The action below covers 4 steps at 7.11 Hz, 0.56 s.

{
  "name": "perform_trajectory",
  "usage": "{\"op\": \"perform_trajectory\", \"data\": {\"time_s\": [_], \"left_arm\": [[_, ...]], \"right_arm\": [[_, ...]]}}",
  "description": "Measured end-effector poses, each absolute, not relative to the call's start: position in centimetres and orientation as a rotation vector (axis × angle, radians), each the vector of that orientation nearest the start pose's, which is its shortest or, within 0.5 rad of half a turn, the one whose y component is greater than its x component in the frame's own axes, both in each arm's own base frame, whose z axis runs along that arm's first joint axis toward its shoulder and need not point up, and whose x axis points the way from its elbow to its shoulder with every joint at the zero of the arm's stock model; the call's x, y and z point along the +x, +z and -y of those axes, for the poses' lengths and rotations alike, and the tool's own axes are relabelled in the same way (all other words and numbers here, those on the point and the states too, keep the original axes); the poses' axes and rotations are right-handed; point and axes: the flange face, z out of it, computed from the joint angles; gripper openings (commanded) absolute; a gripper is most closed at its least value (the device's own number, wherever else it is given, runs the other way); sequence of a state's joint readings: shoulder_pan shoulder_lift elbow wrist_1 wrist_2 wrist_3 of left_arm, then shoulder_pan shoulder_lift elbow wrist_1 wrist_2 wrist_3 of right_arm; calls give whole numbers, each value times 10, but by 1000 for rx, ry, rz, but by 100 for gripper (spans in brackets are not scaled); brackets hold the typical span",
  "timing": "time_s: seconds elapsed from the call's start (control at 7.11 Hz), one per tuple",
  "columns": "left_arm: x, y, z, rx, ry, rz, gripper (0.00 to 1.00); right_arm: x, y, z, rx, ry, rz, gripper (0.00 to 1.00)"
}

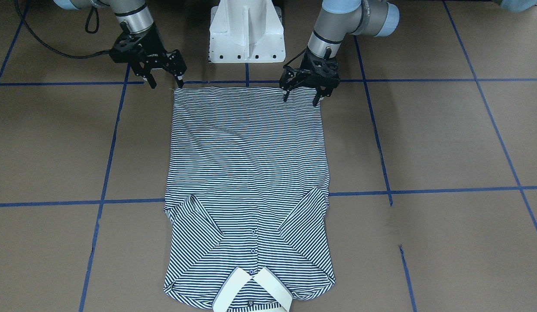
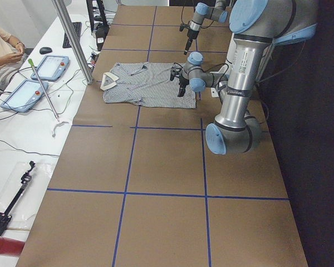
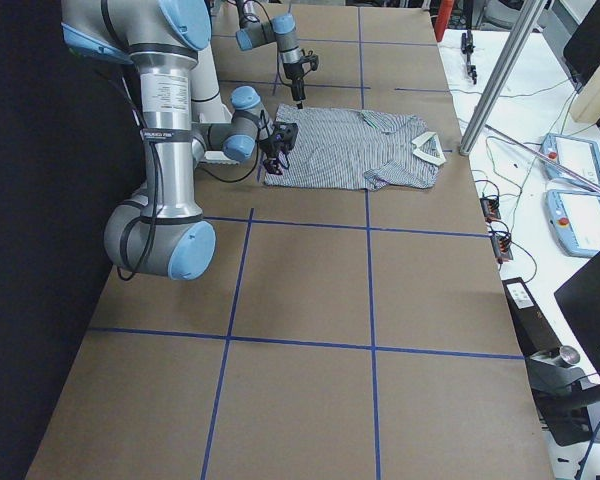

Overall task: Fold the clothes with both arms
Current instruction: 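Move both grippers down to the hem corners nearest the robot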

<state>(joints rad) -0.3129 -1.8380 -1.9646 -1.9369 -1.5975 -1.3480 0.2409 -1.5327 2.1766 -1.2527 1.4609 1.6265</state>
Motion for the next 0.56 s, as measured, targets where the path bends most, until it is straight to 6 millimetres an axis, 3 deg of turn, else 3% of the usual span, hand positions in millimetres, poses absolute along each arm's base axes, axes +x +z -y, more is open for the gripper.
{"op": "perform_trajectory", "data": {"time_s": [0.28, 0.56], "left_arm": [[482, 332, 269, 202, -66, -950, 68], [486, 345, 252, 166, -76, -932, 59]], "right_arm": [[-423, 330, 248, 193, 337, 933, 92], [-424, 330, 247, 200, 339, 930, 92]]}}
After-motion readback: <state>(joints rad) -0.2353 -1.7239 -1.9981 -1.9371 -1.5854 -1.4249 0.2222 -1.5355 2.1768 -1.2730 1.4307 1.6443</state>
